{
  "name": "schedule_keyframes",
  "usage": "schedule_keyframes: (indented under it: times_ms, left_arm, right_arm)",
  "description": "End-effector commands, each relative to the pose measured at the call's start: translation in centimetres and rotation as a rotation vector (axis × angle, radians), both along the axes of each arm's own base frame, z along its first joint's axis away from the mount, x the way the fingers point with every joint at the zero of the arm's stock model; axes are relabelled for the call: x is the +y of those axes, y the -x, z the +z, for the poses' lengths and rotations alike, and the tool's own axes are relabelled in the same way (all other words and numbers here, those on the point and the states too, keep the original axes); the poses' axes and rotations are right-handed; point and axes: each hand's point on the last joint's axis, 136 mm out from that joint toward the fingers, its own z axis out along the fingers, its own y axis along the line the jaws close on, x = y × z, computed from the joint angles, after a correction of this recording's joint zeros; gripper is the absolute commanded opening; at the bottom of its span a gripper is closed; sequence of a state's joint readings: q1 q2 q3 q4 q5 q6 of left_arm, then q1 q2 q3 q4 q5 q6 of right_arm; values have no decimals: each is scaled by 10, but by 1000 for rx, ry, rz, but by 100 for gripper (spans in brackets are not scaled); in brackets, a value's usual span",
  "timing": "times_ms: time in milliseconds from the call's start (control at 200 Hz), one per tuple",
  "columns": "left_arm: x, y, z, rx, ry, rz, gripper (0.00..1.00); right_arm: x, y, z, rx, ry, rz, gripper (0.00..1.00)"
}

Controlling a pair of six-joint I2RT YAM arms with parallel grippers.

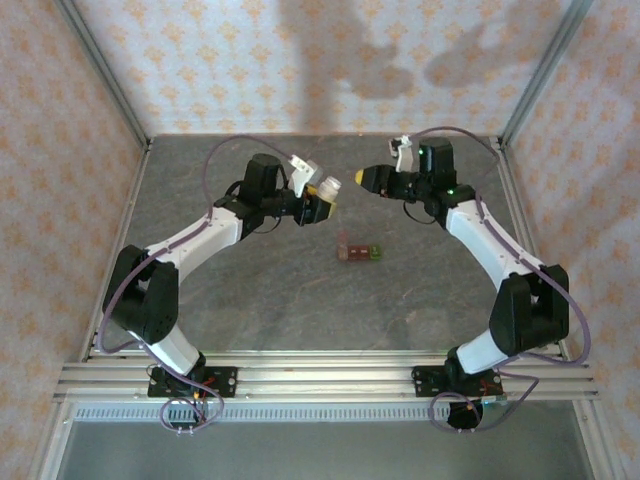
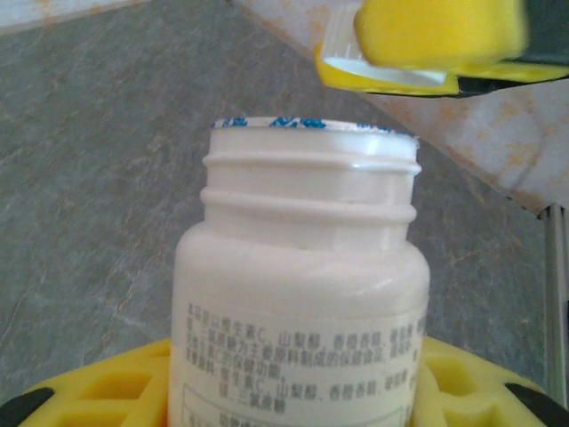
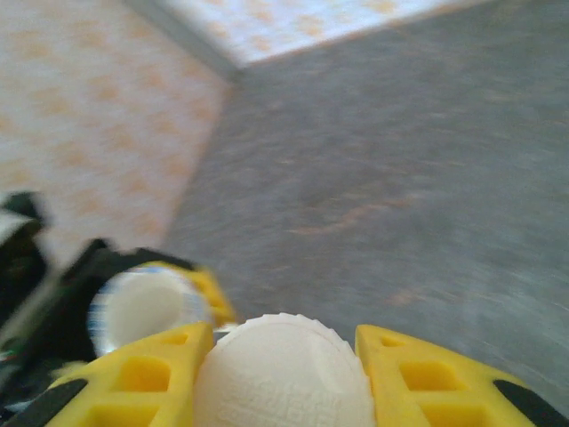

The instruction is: Sort the pills into containers

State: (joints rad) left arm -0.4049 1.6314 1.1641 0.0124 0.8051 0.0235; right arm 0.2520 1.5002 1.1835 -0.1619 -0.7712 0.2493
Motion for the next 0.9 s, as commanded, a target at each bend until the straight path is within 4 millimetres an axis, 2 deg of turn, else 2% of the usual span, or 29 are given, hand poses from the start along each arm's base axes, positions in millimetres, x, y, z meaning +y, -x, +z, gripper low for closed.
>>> schedule_keyframes:
  times_ms: [0, 95, 190, 350, 556, 656, 756, 891]
  left_arm:
    - [12, -4, 19, -91, -5, 75, 0]
    - [18, -3, 16, -97, -11, 112, 0]
    - [24, 0, 13, -93, -17, 143, 0]
    - [29, 7, 4, -76, -28, 179, 0]
    - [21, 26, -20, -42, -113, 170, 0]
    - [17, 33, -32, -15, -134, 165, 0]
    - [13, 38, -42, 20, -145, 166, 0]
    - [9, 44, -53, 52, -156, 179, 0]
  right_arm:
    - [-52, 1, -58, 117, 195, -261, 32]
    - [-80, 12, -101, 193, 278, -401, 32]
    - [-107, 25, -135, 250, 354, -533, 32]
    - [-140, 43, -178, 317, 440, -703, 33]
    - [-161, 56, -200, 359, 509, -818, 33]
    - [-167, 61, -210, 386, 536, -865, 36]
    - [-168, 65, -219, 412, 542, -882, 40]
    - [-164, 65, -219, 412, 565, -874, 45]
